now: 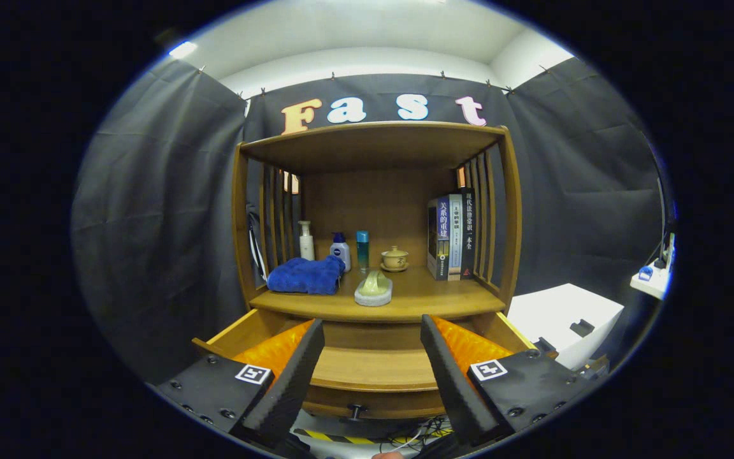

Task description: Pull open the drawer, take out the items inside it, and place them on the countertop above the cabinet.

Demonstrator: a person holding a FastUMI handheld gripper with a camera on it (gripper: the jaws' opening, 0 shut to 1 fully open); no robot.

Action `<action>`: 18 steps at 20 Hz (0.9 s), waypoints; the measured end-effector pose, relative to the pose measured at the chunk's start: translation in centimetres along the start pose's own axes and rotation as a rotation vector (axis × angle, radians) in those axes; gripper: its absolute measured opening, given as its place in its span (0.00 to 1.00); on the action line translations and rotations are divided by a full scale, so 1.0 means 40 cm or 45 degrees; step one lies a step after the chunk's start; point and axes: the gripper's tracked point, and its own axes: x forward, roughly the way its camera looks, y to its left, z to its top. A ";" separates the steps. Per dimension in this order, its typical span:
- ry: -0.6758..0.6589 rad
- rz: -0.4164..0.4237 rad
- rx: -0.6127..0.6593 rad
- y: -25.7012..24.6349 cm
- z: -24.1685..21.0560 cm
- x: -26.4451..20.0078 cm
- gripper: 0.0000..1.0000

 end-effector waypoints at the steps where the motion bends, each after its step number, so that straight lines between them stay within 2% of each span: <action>1: -0.010 -0.009 0.014 0.002 -0.020 -0.002 0.98; 6: -0.009 0.031 -0.015 0.061 -0.143 -0.003 0.98; 13: -0.038 -0.039 -0.150 0.064 -0.265 0.012 0.98; 18: -0.006 -0.048 -0.111 0.068 -0.333 0.017 0.98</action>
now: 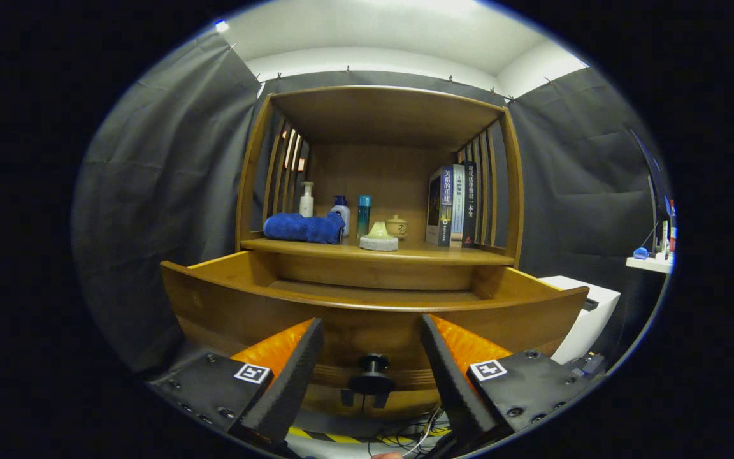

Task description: Pull open the drawer, take out the items inside it, and place them on the countertop above the cabinet.

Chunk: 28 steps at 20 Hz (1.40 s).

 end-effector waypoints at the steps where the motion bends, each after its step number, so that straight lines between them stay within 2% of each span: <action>1: 0.007 0.006 0.020 0.002 -0.006 0.002 0.98; 6: 0.000 -0.028 0.094 -0.018 -0.026 0.021 0.98; 14: -0.011 -0.043 0.100 -0.031 -0.020 0.052 0.98; 28: 0.060 -0.035 0.178 -0.032 0.001 0.234 0.98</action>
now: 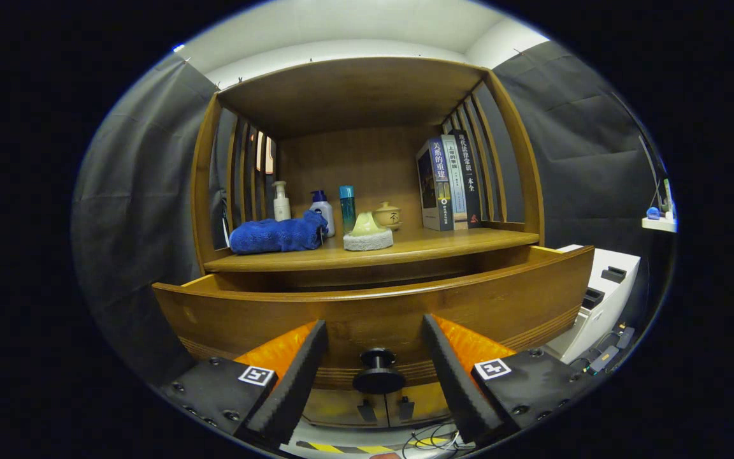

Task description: Pull open the drawer, take out the items inside it, and place them on the countertop above the cabinet.

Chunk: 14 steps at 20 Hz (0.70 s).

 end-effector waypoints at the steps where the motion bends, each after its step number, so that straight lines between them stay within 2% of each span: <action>1: -0.001 0.002 0.002 0.000 0.002 0.017 0.98; 14: 0.015 -0.001 -0.009 -0.007 0.013 0.189 0.98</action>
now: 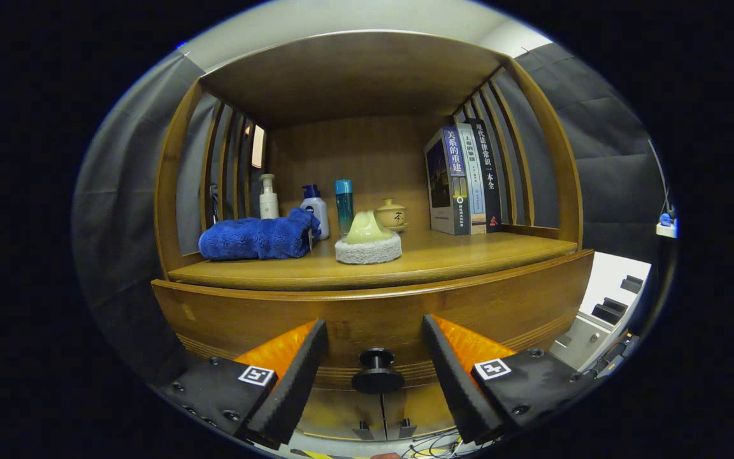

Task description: Pull open the drawer, take out the items inside it, and place them on the countertop above the cabinet.

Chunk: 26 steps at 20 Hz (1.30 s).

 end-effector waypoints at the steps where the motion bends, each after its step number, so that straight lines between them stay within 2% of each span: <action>1: 0.001 0.001 0.004 0.001 0.001 0.004 0.98; 9: -0.003 -0.005 -0.007 -0.005 0.003 0.026 0.98; 14: -0.065 -0.005 0.034 -0.022 0.070 -0.005 0.98; 18: -0.126 0.024 0.049 -0.027 0.142 -0.083 0.98; 26: -0.254 0.054 0.021 -0.033 0.324 -0.324 0.98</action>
